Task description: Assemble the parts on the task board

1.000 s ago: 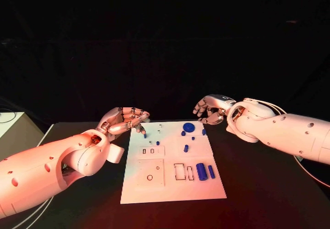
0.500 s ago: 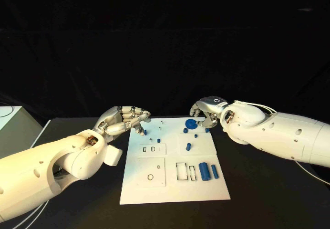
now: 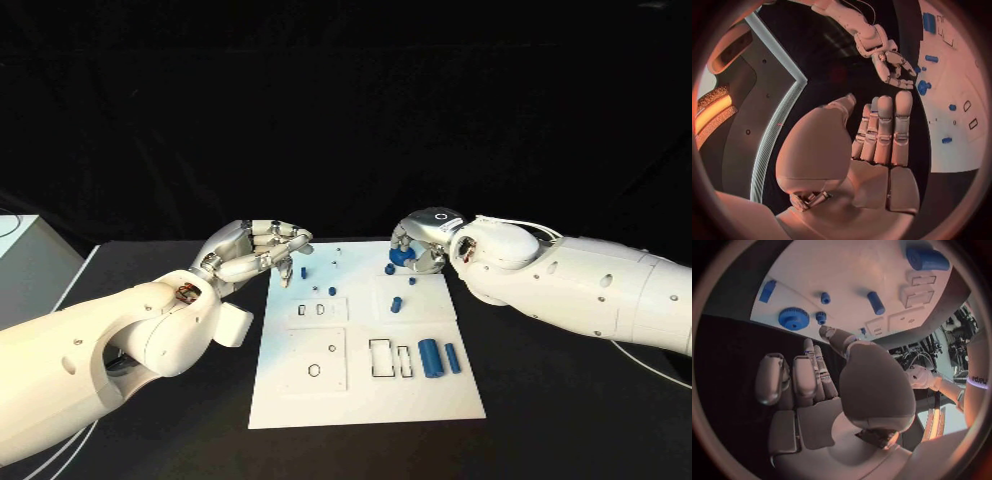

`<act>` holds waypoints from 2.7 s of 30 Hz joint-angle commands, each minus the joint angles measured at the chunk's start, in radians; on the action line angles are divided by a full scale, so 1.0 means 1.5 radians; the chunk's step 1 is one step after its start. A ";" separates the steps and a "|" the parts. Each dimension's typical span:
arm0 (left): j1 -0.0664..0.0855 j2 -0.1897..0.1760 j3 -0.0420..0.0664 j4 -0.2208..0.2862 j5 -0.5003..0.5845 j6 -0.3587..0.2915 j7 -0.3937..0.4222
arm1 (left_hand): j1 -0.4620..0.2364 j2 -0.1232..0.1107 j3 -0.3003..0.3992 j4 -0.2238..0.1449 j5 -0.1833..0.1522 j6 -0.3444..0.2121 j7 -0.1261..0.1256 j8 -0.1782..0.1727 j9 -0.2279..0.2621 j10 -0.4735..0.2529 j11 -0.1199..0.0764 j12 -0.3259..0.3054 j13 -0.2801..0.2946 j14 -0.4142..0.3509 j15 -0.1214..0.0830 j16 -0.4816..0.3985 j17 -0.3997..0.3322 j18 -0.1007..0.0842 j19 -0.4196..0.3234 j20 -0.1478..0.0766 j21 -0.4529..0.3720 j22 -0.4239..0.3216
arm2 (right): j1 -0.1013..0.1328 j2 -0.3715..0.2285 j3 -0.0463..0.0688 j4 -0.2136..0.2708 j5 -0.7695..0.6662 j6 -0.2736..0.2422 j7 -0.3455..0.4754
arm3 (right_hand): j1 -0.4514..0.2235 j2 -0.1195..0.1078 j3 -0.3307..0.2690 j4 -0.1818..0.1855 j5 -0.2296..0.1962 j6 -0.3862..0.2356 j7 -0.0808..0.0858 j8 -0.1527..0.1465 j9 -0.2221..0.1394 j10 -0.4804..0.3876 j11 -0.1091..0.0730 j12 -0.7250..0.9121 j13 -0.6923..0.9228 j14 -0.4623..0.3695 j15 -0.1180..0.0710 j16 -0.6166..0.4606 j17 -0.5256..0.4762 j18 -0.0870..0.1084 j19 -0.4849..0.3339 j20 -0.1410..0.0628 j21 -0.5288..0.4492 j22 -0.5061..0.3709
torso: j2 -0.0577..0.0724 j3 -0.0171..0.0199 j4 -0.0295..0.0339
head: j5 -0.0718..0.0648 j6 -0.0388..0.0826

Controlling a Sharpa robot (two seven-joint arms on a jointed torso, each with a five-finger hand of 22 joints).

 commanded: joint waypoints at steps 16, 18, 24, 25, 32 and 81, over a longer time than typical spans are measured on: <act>0.000 0.000 0.005 0.005 -0.007 0.001 -0.001 | -0.009 -0.001 0.005 0.000 0.000 -0.010 0.003 -0.005 0.001 -0.012 0.002 0.003 0.002 0.004 0.002 0.004 0.002 -0.010 0.014 0.002 0.023 0.024 | -0.010 0.022 -0.001 -0.020 -0.009 0.034 -0.012 | -0.005 0.002 0.011 0.013 -0.003 0.033 0.012 0.020 0.014 0.016 -0.001 0.002 0.003 0.021 0.003 0.018 0.008 -0.012 0.006 0.000 0.010 0.015 | 0.017 -0.0032 0.0097 | -0.007 -0.002; 0.000 0.000 0.006 0.005 -0.007 0.001 -0.001 | -0.009 -0.001 0.005 0.000 0.000 -0.010 0.003 -0.005 0.001 -0.012 0.002 0.003 0.002 0.004 0.002 0.004 0.002 -0.010 0.014 0.002 0.023 0.024 | -0.010 0.024 -0.001 -0.022 -0.009 0.035 -0.013 | -0.005 0.002 0.011 0.013 -0.003 0.033 0.012 0.020 0.014 0.016 -0.001 0.002 0.003 0.021 0.003 0.018 0.008 -0.012 0.006 0.000 0.010 0.015 | 0.018 -0.0034 0.0098 | -0.007 -0.003; 0.000 0.001 0.007 0.005 -0.007 0.002 -0.002 | -0.010 -0.001 0.005 -0.001 0.000 -0.011 0.003 -0.006 0.001 -0.012 0.002 0.003 0.003 0.003 0.002 0.004 0.003 -0.010 0.013 0.002 0.023 0.023 | -0.011 0.027 -0.001 -0.024 -0.008 0.034 -0.016 | -0.006 0.002 0.011 0.014 -0.003 0.032 0.012 0.020 0.014 0.016 -0.001 0.002 0.003 0.020 0.003 0.018 0.008 -0.012 0.006 0.000 0.010 0.015 | 0.020 -0.0033 0.0102 | -0.006 -0.004; 0.000 0.001 0.007 0.004 -0.007 0.003 -0.002 | -0.010 -0.001 0.005 -0.001 0.000 -0.011 0.003 -0.006 0.001 -0.012 0.002 0.003 0.003 0.003 0.002 0.004 0.003 -0.010 0.013 0.002 0.023 0.023 | -0.011 0.028 -0.001 -0.024 -0.008 0.034 -0.017 | -0.007 0.003 0.012 0.015 -0.003 0.032 0.012 0.020 0.014 0.017 -0.001 0.002 0.003 0.020 0.003 0.018 0.007 -0.012 0.005 0.000 0.010 0.015 | 0.020 -0.0031 0.0102 | -0.006 -0.004; 0.000 0.000 0.007 0.004 -0.007 0.005 -0.004 | -0.009 -0.001 0.005 -0.001 0.000 -0.011 0.004 -0.006 0.002 -0.013 0.002 0.003 0.003 0.003 0.002 0.004 0.003 -0.010 0.014 0.002 0.025 0.026 | -0.011 0.030 -0.001 -0.027 -0.009 0.034 -0.021 | -0.008 0.003 0.013 0.016 -0.003 0.032 0.013 0.019 0.015 0.017 -0.001 0.001 0.003 0.020 0.004 0.018 0.007 -0.012 0.005 0.000 0.010 0.015 | 0.020 -0.0028 0.0097 | -0.006 -0.006; 0.000 -0.001 0.008 0.010 -0.009 0.016 -0.012 | -0.009 0.002 0.006 -0.001 0.000 -0.012 0.004 -0.006 0.002 -0.014 0.003 0.004 0.004 0.004 0.003 0.004 0.003 -0.010 0.015 0.003 0.030 0.031 | -0.018 0.057 -0.001 -0.055 -0.003 0.050 -0.012 | -0.007 0.017 0.034 0.028 0.004 0.053 0.006 0.033 0.031 0.051 -0.008 0.006 0.007 0.016 -0.002 0.030 0.008 -0.013 0.007 -0.003 0.016 0.029 | 0.021 -0.0038 0.0098 | 0.000 -0.021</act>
